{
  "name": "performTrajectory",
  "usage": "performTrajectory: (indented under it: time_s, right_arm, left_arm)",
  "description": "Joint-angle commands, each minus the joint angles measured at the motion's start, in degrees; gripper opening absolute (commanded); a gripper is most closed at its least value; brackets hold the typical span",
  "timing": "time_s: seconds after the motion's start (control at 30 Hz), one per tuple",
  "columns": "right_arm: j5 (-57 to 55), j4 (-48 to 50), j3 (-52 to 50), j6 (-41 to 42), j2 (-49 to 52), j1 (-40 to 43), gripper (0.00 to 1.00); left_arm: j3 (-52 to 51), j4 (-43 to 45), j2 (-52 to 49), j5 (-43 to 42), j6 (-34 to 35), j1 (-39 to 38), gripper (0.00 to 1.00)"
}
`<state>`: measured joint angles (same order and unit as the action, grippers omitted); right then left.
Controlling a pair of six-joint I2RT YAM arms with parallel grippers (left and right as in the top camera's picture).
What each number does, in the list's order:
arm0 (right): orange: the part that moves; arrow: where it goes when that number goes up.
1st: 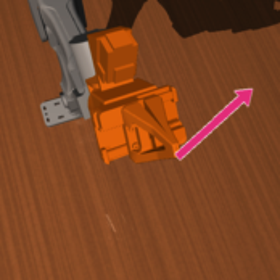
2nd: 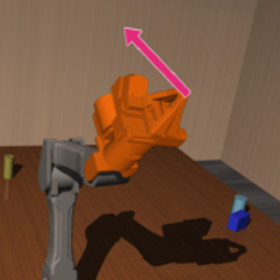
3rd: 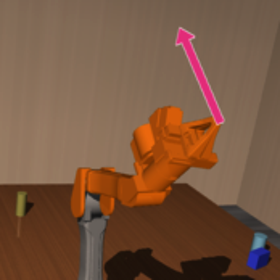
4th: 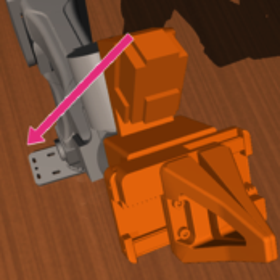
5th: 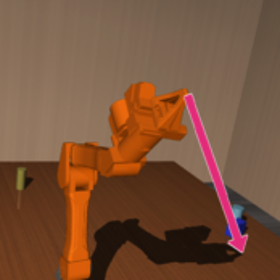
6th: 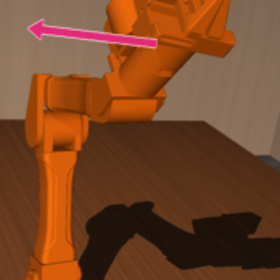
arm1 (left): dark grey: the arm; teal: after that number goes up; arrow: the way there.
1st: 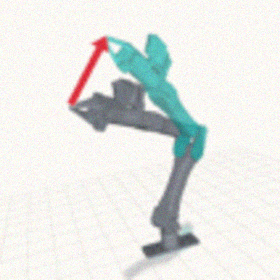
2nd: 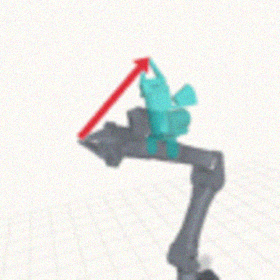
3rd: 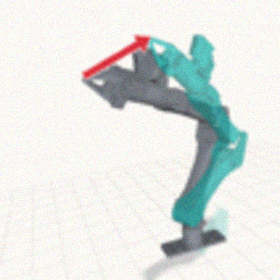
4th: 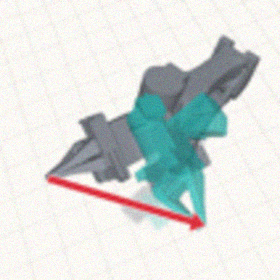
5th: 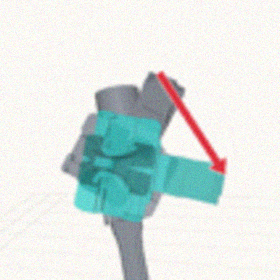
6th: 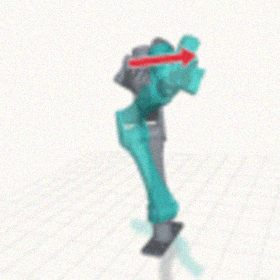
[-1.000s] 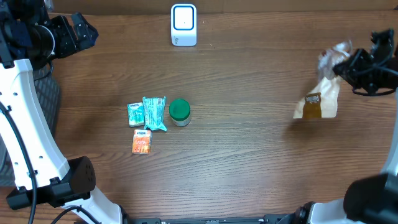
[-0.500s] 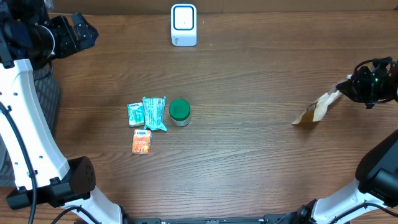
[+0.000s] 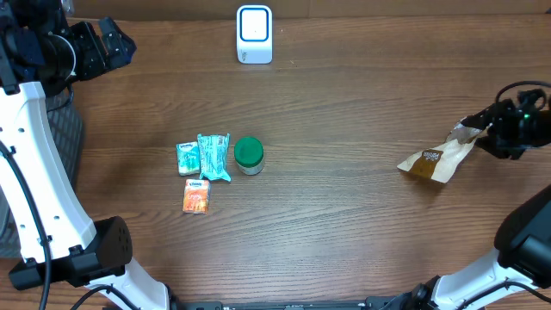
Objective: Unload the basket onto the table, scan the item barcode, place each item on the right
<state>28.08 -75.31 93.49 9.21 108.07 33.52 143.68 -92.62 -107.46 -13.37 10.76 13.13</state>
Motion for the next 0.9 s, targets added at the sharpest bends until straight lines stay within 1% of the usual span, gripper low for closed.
performTrajectory:
  time_s: [0.0,0.1,0.17,0.27,0.37,0.47,0.5,0.53,0.6,0.63,0.73,0.87]
  right_arm:
    - [-3.0,-3.0,6.6,0.0,-0.6,1.6,0.54]
    - [-8.3,-8.5,13.3,0.0,-0.7,1.8,0.55]
    - [-9.9,-12.3,18.2,0.0,-0.7,1.8,0.56]
    - [-9.8,-17.6,25.2,-0.3,-0.7,0.8,0.59]
    - [-8.7,-20.6,28.7,-2.8,-0.7,-2.0,0.61]
    - [-3.1,-21.5,28.7,-6.4,-0.7,-6.9,0.63]
    - [-1.1,-21.2,28.3,-7.2,-0.7,-9.3,0.7]
    - [0.5,-21.0,28.3,-8.0,-0.7,-11.5,0.8]
    - [2.7,-19.7,28.2,-8.5,-0.7,-16.3,0.91]
    - [3.1,-18.7,28.0,-8.5,-0.7,-18.8,0.95]
    - [2.8,-15.7,27.9,-9.6,-0.6,-26.7,1.0]
    - [-0.9,-10.3,27.2,-9.5,-0.6,-38.2,1.0]
  left_arm:
    - [0.4,0.1,0.7,0.3,0.6,0.0,1.0]
    - [0.4,0.1,0.7,0.3,0.6,0.0,1.0]
    - [0.4,0.1,0.7,0.3,0.6,0.0,1.0]
    - [0.4,0.1,0.7,0.3,0.6,0.0,0.99]
    - [0.4,0.1,0.7,0.3,0.6,0.0,0.99]
    - [0.4,0.1,0.7,0.3,0.6,0.0,1.0]
    - [0.4,0.1,0.7,0.3,0.6,0.0,1.0]
    - [0.4,0.1,0.7,0.3,0.6,0.0,1.0]
    - [0.4,0.1,0.7,0.3,0.6,0.0,1.0]
    - [0.4,0.0,0.7,0.3,0.6,0.0,1.0]
    - [0.4,0.1,0.7,0.3,0.6,0.0,1.0]
    - [0.4,0.1,0.7,0.3,0.6,0.0,1.0]
